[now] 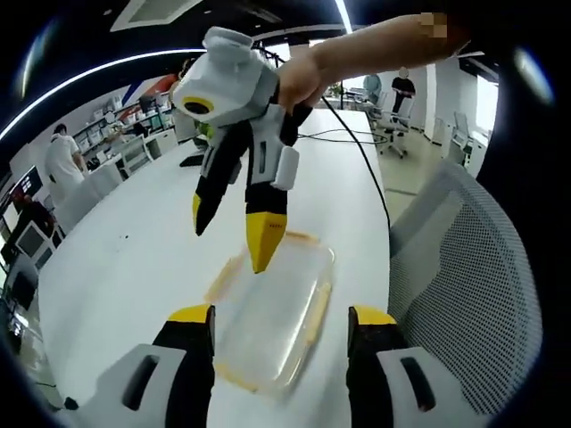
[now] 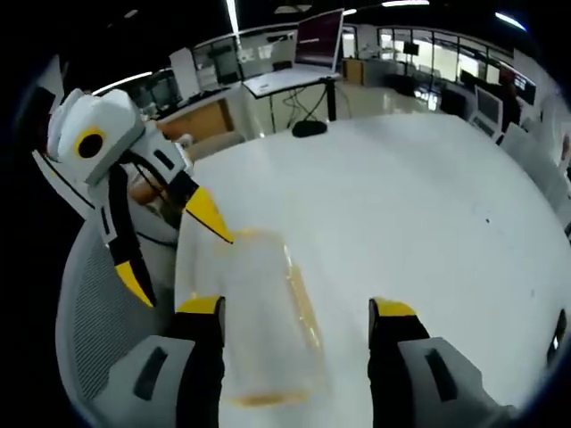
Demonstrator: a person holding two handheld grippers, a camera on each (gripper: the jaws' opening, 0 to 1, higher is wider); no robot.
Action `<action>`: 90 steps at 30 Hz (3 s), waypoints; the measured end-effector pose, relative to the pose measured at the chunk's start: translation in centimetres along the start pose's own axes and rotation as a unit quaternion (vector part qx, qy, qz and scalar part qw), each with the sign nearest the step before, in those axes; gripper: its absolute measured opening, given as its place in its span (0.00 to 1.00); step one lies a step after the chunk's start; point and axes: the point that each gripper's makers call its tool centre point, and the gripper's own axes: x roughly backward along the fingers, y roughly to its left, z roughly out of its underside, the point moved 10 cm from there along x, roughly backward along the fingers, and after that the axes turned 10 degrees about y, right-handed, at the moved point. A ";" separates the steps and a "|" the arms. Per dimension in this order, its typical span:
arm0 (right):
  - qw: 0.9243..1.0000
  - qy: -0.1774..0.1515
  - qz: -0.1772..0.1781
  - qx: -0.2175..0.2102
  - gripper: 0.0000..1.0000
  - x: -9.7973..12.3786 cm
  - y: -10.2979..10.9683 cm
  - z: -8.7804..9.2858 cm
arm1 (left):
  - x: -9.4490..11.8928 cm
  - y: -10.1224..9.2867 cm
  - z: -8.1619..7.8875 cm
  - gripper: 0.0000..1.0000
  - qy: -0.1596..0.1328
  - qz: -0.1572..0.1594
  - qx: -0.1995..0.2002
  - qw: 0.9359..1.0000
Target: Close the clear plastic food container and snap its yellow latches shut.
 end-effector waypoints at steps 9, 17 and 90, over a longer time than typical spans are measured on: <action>0.999 -0.020 0.022 -0.012 0.69 1.4 0.9 1.5 | 0.6 1.0 1.1 0.71 -0.007 -0.015 0.033 0.999; 0.998 -0.037 0.045 -0.025 0.78 1.9 2.2 3.0 | 0.5 1.1 2.2 0.79 -0.004 -0.019 0.046 0.999; 0.977 -0.094 0.157 -0.107 0.49 -2.0 8.5 10.0 | -2.1 -0.7 5.6 0.49 0.008 -0.078 0.110 0.991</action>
